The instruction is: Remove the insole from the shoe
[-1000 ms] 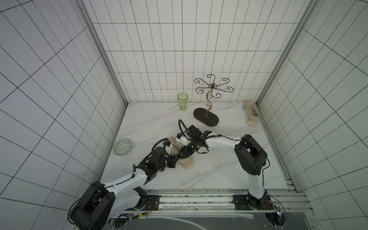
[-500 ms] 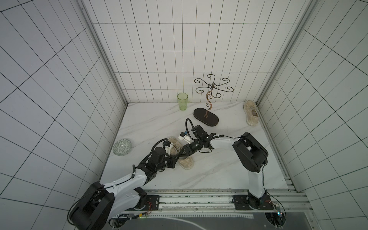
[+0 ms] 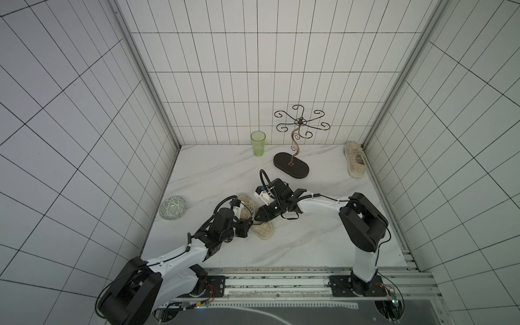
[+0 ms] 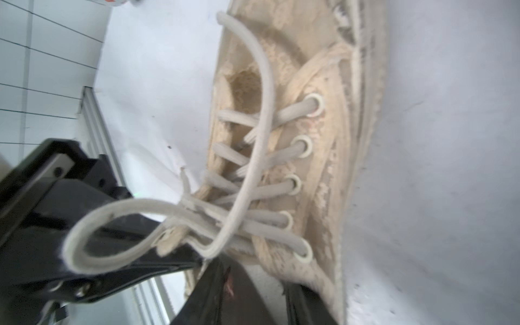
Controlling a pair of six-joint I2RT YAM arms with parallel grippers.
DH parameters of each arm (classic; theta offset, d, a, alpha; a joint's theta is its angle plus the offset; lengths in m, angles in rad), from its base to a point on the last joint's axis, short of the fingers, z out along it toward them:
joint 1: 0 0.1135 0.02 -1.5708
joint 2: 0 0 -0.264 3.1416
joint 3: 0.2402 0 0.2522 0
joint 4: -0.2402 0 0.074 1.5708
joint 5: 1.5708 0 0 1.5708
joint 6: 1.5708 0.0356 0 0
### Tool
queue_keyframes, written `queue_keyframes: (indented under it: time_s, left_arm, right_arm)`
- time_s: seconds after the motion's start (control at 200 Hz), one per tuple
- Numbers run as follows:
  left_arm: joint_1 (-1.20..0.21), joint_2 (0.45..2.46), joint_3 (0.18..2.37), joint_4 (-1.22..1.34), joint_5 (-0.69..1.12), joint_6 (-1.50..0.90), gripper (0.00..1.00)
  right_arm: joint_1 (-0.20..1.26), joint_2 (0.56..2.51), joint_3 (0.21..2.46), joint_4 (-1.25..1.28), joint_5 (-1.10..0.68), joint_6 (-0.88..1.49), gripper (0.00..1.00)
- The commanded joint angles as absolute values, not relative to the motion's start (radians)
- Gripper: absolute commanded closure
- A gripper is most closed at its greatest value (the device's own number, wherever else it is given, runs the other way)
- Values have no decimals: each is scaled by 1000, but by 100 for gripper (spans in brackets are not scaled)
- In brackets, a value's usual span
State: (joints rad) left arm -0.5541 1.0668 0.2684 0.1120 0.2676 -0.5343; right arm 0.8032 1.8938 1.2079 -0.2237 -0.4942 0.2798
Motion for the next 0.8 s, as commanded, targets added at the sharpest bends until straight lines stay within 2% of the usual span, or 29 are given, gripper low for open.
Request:
queue_keyframes:
  time_s: [0.0,0.255,0.8]
  left_arm:
    - [-546,1069,244,54,265,-528,100]
    - [-545,1066,243,51,265,-526,100]
    - [-543,1068,243,54,270,-526,100]
  right_arm:
    - [807,1921,1297,-442,-194,201,61]
    - [860,1935,1354,-463,-3,175,56]
    - [871,2008,1376,-475,192,121,51]
